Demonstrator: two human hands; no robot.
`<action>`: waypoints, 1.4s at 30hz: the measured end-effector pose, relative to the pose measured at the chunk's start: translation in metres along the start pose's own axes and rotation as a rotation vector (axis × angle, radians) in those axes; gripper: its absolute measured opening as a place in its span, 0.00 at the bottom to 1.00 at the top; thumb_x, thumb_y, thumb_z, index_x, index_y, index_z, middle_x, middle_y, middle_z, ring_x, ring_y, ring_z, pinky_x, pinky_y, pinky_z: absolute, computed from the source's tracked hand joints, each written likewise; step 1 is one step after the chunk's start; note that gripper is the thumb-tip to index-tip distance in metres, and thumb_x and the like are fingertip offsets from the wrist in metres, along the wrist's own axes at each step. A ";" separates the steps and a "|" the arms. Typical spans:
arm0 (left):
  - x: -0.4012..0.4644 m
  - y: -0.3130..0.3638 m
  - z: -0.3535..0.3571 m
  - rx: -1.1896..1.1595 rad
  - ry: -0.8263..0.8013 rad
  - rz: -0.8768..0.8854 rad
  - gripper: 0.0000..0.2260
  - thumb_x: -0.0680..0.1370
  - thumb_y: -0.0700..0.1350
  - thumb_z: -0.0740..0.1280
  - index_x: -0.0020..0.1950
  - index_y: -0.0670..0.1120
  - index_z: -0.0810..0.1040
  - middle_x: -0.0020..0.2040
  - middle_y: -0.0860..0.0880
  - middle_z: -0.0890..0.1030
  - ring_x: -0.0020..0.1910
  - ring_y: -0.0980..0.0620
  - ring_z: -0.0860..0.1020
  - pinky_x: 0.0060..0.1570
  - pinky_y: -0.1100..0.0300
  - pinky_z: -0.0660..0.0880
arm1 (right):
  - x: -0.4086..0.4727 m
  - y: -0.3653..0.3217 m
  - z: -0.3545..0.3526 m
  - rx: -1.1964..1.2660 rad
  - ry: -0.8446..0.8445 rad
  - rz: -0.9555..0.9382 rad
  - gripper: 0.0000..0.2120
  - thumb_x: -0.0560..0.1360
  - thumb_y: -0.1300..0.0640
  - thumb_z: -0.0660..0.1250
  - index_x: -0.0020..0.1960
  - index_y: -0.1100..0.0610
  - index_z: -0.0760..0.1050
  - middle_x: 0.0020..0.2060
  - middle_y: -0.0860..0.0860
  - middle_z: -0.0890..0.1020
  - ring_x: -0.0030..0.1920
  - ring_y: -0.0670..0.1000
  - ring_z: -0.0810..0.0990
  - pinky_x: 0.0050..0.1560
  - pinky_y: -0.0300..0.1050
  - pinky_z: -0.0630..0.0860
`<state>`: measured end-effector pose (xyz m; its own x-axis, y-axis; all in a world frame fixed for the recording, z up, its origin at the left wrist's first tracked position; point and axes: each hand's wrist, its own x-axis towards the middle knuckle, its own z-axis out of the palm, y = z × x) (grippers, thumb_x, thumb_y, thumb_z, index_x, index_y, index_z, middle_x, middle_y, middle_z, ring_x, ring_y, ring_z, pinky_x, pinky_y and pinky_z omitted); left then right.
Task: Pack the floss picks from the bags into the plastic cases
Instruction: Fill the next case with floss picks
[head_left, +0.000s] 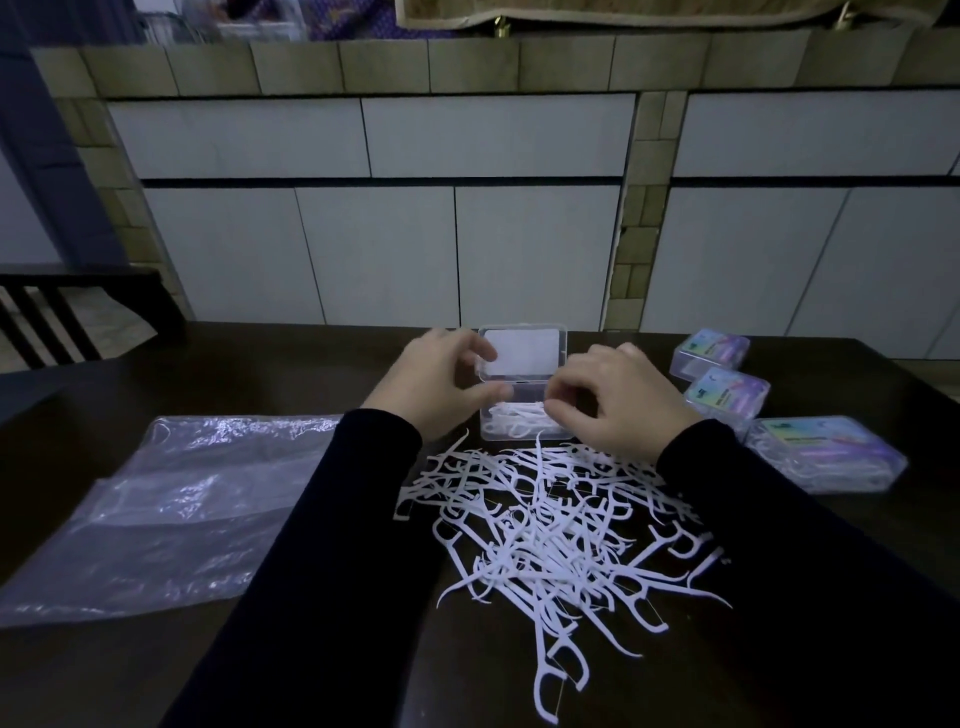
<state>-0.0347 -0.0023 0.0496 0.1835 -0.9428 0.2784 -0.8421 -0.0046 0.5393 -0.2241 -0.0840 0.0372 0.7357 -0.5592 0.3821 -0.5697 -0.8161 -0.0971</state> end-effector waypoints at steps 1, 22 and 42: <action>-0.002 0.007 -0.004 -0.013 0.023 0.017 0.10 0.72 0.57 0.72 0.47 0.53 0.77 0.45 0.56 0.79 0.45 0.58 0.76 0.43 0.65 0.70 | -0.002 0.001 -0.004 0.014 -0.027 0.000 0.11 0.78 0.44 0.62 0.45 0.49 0.78 0.39 0.43 0.78 0.41 0.45 0.73 0.49 0.44 0.67; -0.011 0.043 0.018 0.337 -0.388 -0.063 0.08 0.73 0.50 0.72 0.51 0.52 0.84 0.50 0.54 0.81 0.48 0.55 0.76 0.44 0.62 0.70 | -0.017 0.018 -0.009 0.027 -0.405 0.176 0.14 0.73 0.41 0.69 0.58 0.41 0.77 0.52 0.39 0.79 0.54 0.43 0.74 0.62 0.43 0.68; -0.007 0.018 0.011 -0.182 0.225 0.055 0.04 0.76 0.48 0.70 0.42 0.53 0.77 0.34 0.58 0.77 0.29 0.62 0.71 0.31 0.72 0.65 | -0.018 0.020 0.010 0.183 0.143 0.037 0.06 0.77 0.50 0.67 0.48 0.51 0.81 0.42 0.42 0.81 0.43 0.45 0.77 0.51 0.46 0.65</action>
<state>-0.0569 0.0005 0.0483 0.2655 -0.8422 0.4693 -0.7529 0.1230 0.6466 -0.2452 -0.0918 0.0196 0.6491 -0.5732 0.5002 -0.5097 -0.8157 -0.2735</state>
